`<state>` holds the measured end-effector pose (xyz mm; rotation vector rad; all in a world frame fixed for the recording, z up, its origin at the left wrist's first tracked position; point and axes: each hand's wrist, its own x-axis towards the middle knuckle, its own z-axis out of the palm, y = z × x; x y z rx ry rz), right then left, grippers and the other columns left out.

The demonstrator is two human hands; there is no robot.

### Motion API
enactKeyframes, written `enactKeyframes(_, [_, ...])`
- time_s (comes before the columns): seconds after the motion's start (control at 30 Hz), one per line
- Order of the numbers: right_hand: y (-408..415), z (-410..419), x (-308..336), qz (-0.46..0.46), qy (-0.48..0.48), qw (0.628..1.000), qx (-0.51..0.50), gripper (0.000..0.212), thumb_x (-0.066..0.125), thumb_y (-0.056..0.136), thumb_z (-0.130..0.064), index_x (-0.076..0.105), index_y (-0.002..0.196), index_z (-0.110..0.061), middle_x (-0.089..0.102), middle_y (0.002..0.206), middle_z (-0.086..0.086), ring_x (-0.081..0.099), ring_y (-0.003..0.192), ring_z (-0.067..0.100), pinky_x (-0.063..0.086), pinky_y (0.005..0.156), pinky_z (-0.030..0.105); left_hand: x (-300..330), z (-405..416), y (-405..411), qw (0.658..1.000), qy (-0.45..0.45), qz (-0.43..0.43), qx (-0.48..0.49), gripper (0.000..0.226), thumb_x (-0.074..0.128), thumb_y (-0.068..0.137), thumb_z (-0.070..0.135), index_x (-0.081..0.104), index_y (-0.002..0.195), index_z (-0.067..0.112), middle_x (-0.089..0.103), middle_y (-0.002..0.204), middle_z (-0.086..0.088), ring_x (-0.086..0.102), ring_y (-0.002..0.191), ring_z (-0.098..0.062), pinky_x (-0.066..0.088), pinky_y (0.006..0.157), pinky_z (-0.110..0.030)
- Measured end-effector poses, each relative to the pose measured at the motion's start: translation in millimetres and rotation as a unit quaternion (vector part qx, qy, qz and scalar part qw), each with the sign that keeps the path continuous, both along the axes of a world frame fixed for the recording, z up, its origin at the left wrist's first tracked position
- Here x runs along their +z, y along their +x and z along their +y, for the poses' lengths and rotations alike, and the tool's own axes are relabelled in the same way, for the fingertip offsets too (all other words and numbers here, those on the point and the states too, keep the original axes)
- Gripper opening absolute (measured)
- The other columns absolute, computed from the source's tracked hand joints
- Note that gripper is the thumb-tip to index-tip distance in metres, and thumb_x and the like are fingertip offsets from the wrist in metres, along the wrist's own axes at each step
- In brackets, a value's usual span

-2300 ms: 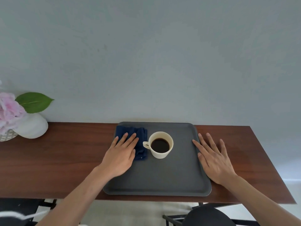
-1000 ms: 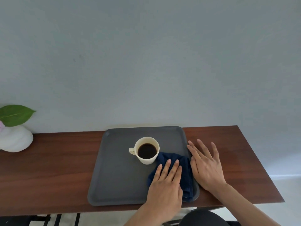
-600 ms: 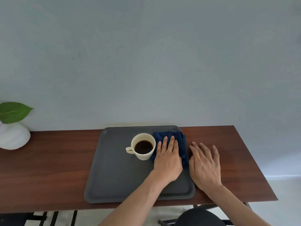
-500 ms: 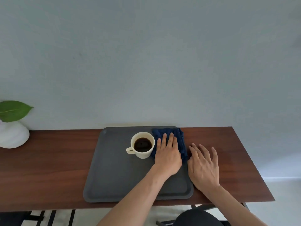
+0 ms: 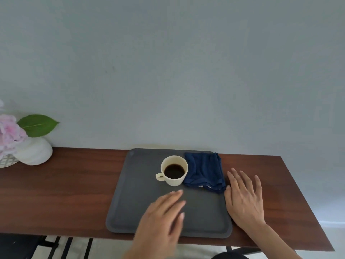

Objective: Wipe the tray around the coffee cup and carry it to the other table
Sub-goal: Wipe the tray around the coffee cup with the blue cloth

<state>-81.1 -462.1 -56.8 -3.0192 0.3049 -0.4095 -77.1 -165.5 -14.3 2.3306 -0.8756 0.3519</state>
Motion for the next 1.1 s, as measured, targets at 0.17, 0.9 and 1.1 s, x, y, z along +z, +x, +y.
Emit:
enactKeyframes(0.17, [27, -7, 24, -0.035, 0.022, 0.985, 0.168, 0.051, 0.031, 0.112, -0.038, 0.044, 0.157, -0.018, 0.034, 0.169, 0.000, 0.019, 0.159, 0.016, 0.019, 0.128, 0.053, -15, 91, -5, 0.963, 0.137, 0.072, 0.220, 0.099, 0.056, 0.068, 0.085, 0.057, 0.144, 0.023, 0.036, 0.162, -0.009, 0.039, 0.146, -0.032, 0.035, 0.107, -0.050])
enactKeyframes(0.9, [130, 0, 39, 0.278, -0.088, 0.845, 0.448, 0.083, 0.037, 0.097, -0.014, -0.008, 0.166, -0.025, -0.015, 0.173, -0.010, -0.029, 0.153, 0.003, -0.008, 0.128, 0.034, -43, 123, 14, 0.931, 0.216, 0.197, 0.219, 0.156, 0.050, 0.046, 0.108, 0.030, 0.155, -0.002, 0.033, 0.163, -0.012, 0.023, 0.150, -0.023, 0.013, 0.119, -0.052])
enactKeyframes(1.1, [155, -2, 42, 0.277, -0.142, 0.799, 0.514, 0.086, 0.046, 0.098, -0.016, -0.006, 0.166, -0.019, -0.013, 0.174, -0.004, -0.027, 0.155, 0.008, -0.005, 0.128, 0.036, -43, 122, 13, 0.932, 0.211, 0.198, 0.220, 0.157, 0.052, 0.044, 0.108, 0.029, 0.156, -0.001, 0.031, 0.164, -0.010, 0.026, 0.151, -0.025, 0.013, 0.120, -0.052])
